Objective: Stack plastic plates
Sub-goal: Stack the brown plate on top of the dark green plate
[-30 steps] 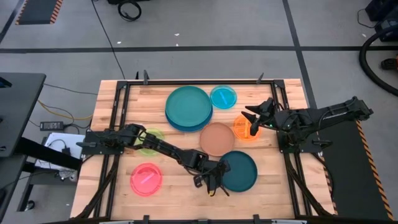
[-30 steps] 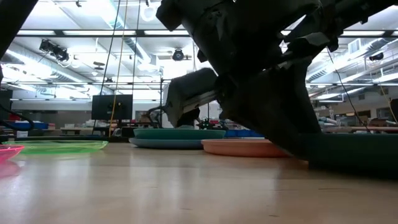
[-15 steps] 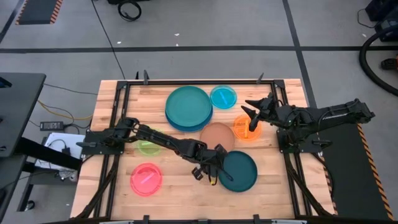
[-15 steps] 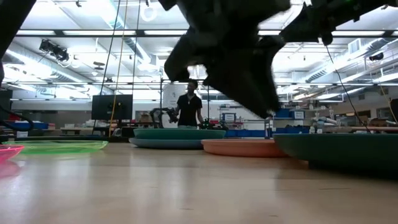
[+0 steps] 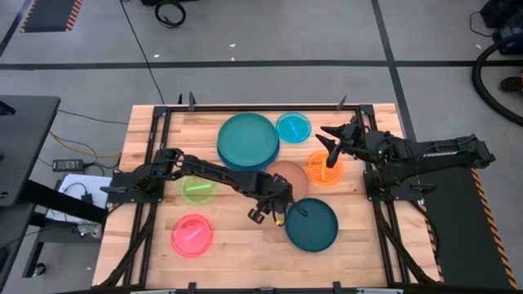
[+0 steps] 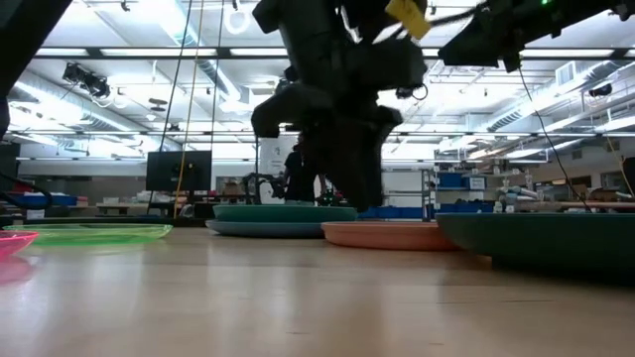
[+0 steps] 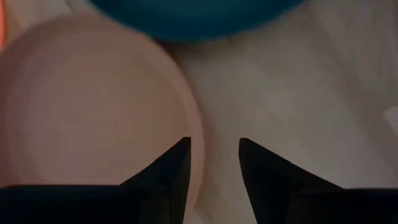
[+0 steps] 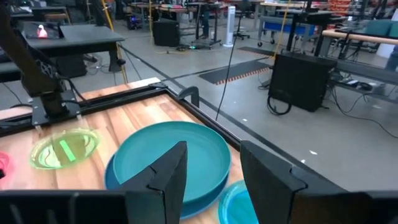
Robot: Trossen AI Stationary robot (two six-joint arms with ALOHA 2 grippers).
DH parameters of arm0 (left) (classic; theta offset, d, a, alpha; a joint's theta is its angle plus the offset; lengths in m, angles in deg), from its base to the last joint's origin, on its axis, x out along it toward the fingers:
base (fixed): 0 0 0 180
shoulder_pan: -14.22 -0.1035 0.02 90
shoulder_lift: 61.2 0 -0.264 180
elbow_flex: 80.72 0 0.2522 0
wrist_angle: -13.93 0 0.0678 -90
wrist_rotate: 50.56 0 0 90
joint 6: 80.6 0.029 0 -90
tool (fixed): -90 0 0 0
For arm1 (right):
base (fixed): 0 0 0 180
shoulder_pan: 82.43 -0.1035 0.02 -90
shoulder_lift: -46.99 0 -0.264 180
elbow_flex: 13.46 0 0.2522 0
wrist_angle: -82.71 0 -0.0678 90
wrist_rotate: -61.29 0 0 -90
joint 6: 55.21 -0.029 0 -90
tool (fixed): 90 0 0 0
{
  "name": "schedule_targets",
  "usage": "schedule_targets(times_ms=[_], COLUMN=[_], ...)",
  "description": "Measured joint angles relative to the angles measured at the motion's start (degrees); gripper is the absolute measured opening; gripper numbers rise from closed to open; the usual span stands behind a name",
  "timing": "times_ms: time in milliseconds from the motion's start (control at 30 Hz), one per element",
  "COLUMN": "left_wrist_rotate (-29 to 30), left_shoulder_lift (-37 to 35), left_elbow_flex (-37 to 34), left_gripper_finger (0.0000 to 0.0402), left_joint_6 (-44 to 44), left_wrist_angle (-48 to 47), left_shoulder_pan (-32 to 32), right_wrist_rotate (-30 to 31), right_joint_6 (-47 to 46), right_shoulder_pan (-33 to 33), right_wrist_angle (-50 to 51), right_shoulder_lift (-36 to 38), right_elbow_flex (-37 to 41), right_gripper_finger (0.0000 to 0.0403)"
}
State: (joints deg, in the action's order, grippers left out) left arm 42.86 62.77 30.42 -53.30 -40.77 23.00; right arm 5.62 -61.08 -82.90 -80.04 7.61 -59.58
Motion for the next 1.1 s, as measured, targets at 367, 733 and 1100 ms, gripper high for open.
schedule_targets(times_ms=[367, 733, 1100], left_wrist_rotate=[0.0, 3.0, 2.0], left_shoulder_lift=[-0.4, -7.0, -9.7], left_elbow_flex=[-0.3, -11.1, -19.7], left_gripper_finger=[0.0142, 0.0142, 0.0142], left_joint_6=[-1.8, -2.7, 0.9], left_wrist_angle=[-4.6, 5.4, 17.2], left_shoulder_pan=[-0.3, 0.1, -3.6], right_wrist_rotate=[0.0, -2.0, -3.1], right_joint_6=[0.4, -0.6, -2.1], right_shoulder_pan=[0.0, 0.5, 0.7], right_wrist_angle=[0.2, -0.1, -1.3], right_shoulder_lift=[0.0, 0.0, -3.5], right_elbow_flex=[0.0, 0.0, 0.0], right_gripper_finger=[0.016, 0.016, 0.016])
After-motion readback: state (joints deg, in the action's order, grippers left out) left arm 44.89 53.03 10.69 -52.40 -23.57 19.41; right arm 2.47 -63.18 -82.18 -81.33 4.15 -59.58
